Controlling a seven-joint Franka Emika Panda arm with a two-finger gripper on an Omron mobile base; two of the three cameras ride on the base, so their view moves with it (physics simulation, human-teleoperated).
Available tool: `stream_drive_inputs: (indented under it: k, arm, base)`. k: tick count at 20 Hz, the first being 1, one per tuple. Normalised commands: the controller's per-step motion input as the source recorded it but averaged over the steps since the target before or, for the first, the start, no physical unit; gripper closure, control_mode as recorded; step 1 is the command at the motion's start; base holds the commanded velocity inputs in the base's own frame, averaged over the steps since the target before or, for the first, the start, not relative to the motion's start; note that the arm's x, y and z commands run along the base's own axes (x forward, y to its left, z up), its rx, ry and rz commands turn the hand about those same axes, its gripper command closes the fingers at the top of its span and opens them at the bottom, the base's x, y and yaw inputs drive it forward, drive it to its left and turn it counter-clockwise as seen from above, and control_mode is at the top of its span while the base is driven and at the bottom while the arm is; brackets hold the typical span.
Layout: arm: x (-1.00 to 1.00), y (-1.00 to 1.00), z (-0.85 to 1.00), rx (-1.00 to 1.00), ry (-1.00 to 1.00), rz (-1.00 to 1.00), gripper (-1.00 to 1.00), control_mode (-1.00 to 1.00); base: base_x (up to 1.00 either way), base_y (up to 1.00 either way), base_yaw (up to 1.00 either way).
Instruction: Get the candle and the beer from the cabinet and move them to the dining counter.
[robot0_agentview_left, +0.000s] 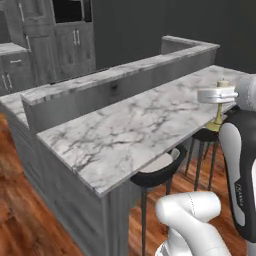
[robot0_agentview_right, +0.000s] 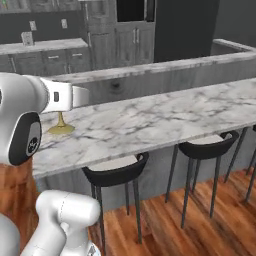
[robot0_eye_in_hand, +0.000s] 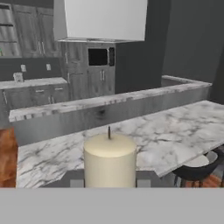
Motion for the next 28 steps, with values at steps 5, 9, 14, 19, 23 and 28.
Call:
stream_drive_inputs:
  k: [5, 9, 14, 19, 23, 28]
  arm:
    - [0.0, 0.0, 0.0, 0.0, 0.0, 0.0, 1.0, 1.0]
    - [0.0, 0.0, 0.0, 0.0, 0.0, 0.0, 1.0, 1.0]
    - [0.0, 0.0, 0.0, 0.0, 0.0, 0.0, 1.0, 1.0]
    - [0.0, 0.0, 0.0, 0.0, 0.0, 0.0, 1.0, 1.0]
    - [0.0, 0.0, 0.0, 0.0, 0.0, 0.0, 1.0, 1.0]
    - [0.49, -0.52, -0.28, 0.01, 0.0, 0.13, 1.0, -1.0]
  base:
    - [0.45, -0.99, 0.54]
    - [0.33, -0.98, 0.54]
    - [0.17, -0.9, 0.52]
    - [0.12, -0.49, 0.28]
    - [0.25, -0.27, 0.04]
    - [0.0, 0.0, 0.0]
